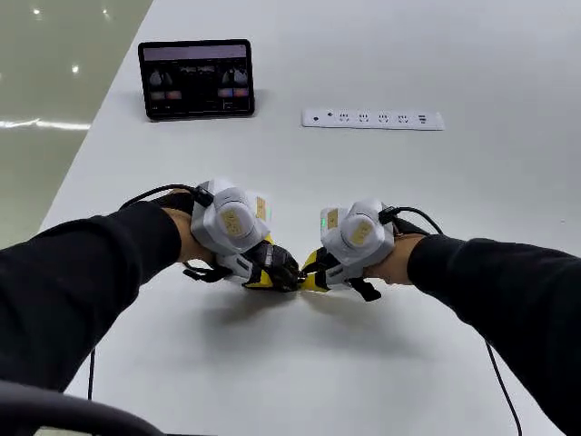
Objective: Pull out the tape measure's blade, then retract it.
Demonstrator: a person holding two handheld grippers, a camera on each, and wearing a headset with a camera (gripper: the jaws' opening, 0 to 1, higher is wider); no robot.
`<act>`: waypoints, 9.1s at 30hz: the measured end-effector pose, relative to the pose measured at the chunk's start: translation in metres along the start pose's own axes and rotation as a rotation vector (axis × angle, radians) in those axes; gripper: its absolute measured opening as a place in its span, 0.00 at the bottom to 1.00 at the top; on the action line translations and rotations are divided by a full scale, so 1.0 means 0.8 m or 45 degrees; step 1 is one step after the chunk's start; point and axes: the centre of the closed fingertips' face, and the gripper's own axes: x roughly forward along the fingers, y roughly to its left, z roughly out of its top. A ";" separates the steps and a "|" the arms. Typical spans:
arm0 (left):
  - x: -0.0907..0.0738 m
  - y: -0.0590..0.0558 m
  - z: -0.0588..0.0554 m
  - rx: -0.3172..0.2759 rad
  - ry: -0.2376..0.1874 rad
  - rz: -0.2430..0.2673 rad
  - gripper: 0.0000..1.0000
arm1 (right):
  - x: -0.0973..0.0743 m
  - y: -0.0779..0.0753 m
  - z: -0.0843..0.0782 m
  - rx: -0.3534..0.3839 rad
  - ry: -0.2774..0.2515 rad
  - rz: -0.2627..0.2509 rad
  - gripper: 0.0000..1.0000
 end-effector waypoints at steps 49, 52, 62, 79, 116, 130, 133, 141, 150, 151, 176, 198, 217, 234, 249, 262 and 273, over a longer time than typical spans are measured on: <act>-0.001 0.000 0.000 -0.022 -0.009 0.018 0.31 | 0.000 0.000 -0.006 0.059 -0.013 -0.035 0.09; -0.001 0.000 0.000 -0.018 -0.008 0.019 0.31 | -0.002 0.000 -0.008 0.061 -0.015 -0.040 0.09; -0.001 0.000 0.000 -0.021 -0.006 0.023 0.31 | -0.010 0.000 -0.018 0.070 -0.004 -0.050 0.10; -0.001 0.000 0.000 -0.034 0.005 0.031 0.31 | -0.026 -0.001 -0.038 0.084 0.028 -0.062 0.10; -0.001 0.001 0.000 -0.044 -0.012 0.047 0.31 | -0.058 -0.004 -0.078 0.087 0.087 -0.070 0.10; -0.001 0.000 0.000 -0.049 -0.017 0.048 0.31 | -0.063 -0.003 -0.084 0.092 0.095 -0.073 0.10; -0.001 0.000 0.000 -0.051 -0.018 0.048 0.31 | -0.065 -0.003 -0.085 0.094 0.095 -0.074 0.10; -0.001 0.001 0.000 -0.055 -0.020 0.054 0.31 | -0.068 -0.005 -0.092 0.096 0.099 -0.074 0.10; -0.001 0.001 0.000 -0.056 -0.017 0.050 0.31 | -0.075 -0.005 -0.101 0.106 0.106 -0.079 0.10; -0.001 0.001 0.000 -0.056 -0.017 0.050 0.31 | -0.076 -0.005 -0.102 0.109 0.106 -0.079 0.10; 0.000 0.001 -0.001 -0.054 -0.013 0.044 0.31 | -0.092 -0.004 -0.122 0.133 0.121 -0.087 0.10; 0.000 0.000 0.000 -0.059 -0.013 0.044 0.31 | -0.107 -0.005 -0.139 0.150 0.138 -0.103 0.10; -0.001 0.000 0.000 -0.055 -0.009 0.042 0.31 | -0.119 -0.004 -0.158 0.165 0.170 -0.111 0.10; 0.000 0.001 -0.001 -0.054 -0.009 0.041 0.31 | -0.133 -0.005 -0.174 0.176 0.197 -0.120 0.10; -0.001 0.000 0.000 -0.056 -0.009 0.041 0.31 | -0.143 -0.006 -0.184 0.176 0.217 -0.122 0.10; -0.001 -0.001 0.001 -0.055 -0.007 0.041 0.31 | -0.151 -0.007 -0.193 0.174 0.228 -0.125 0.10; -0.001 -0.001 0.001 -0.055 -0.006 0.041 0.31 | -0.157 -0.008 -0.199 0.176 0.239 -0.129 0.10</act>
